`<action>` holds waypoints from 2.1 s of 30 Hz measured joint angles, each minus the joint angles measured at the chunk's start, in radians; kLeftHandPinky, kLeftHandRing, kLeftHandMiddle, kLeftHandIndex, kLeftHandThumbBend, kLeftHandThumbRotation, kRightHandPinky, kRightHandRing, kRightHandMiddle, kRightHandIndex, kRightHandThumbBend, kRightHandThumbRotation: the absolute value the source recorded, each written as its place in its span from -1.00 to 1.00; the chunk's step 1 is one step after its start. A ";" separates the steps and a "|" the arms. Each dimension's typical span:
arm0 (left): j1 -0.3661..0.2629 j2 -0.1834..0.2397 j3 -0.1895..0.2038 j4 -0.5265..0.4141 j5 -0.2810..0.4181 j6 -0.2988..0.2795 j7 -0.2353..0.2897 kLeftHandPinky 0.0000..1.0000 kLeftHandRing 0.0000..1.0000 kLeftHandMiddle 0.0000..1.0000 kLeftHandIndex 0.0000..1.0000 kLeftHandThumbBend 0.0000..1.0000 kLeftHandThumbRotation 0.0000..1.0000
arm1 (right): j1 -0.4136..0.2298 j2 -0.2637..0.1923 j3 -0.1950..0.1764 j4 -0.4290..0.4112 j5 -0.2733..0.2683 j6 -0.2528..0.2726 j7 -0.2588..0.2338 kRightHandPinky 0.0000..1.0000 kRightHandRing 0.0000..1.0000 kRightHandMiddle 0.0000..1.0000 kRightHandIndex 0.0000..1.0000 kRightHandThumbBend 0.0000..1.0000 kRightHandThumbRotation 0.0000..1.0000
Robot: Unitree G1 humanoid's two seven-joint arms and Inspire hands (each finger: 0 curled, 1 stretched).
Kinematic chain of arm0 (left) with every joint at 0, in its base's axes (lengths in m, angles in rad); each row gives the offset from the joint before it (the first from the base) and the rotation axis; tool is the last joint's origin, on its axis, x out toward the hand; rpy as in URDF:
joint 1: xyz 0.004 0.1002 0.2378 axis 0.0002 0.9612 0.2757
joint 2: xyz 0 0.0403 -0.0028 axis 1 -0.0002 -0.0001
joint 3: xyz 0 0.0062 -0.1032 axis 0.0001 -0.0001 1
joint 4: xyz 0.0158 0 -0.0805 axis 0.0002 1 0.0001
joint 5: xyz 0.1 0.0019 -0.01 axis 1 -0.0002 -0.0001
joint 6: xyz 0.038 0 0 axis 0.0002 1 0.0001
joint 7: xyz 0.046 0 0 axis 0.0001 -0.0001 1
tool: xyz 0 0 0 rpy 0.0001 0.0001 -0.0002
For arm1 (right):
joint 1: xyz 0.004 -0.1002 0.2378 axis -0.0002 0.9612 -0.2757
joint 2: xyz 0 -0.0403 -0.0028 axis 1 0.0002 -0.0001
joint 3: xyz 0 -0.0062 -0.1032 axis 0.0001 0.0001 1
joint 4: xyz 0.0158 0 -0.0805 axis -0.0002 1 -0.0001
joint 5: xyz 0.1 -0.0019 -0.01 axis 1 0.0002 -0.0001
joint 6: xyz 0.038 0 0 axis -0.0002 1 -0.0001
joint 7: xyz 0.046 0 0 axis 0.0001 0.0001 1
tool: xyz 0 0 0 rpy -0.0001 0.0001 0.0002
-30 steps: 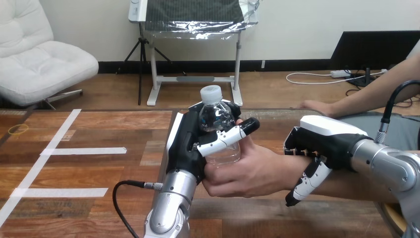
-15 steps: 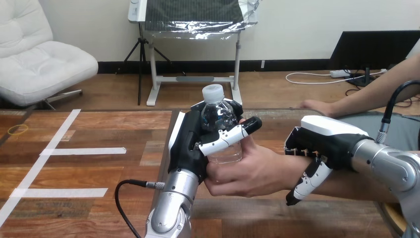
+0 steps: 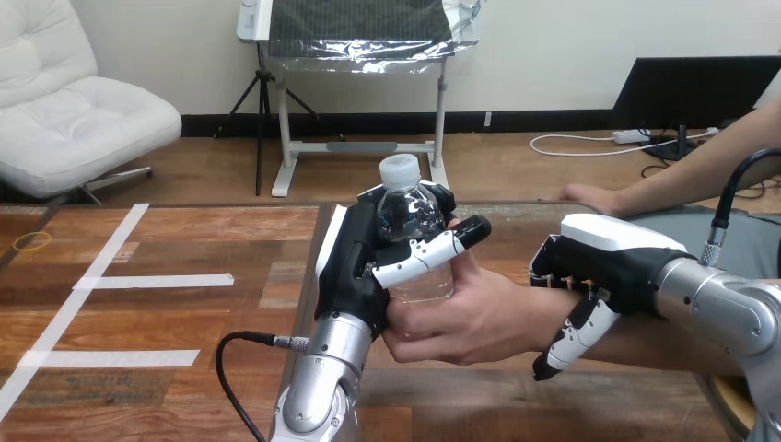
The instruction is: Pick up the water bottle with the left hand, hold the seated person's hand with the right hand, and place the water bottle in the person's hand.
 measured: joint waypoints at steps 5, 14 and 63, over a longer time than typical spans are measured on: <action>-0.001 0.000 -0.003 0.002 -0.002 -0.005 -0.001 -0.44 -0.33 -0.23 -0.19 0.51 -1.00 | 0.000 -0.002 -0.002 0.000 0.003 -0.001 0.000 -0.57 -0.47 -0.30 -0.25 0.56 -0.79; -0.005 -0.001 -0.012 0.016 -0.013 -0.022 -0.004 -0.44 -0.32 -0.21 -0.17 0.49 -1.00 | 0.002 -0.007 -0.005 0.000 0.017 -0.007 0.000 -0.54 -0.43 -0.26 -0.21 0.57 -0.81; -0.014 -0.002 -0.033 0.020 0.010 -0.092 -0.068 0.96 0.87 0.83 0.82 0.95 0.99 | 0.071 -0.075 -0.105 -0.041 0.113 -0.042 0.000 0.41 0.70 0.74 0.78 0.89 0.39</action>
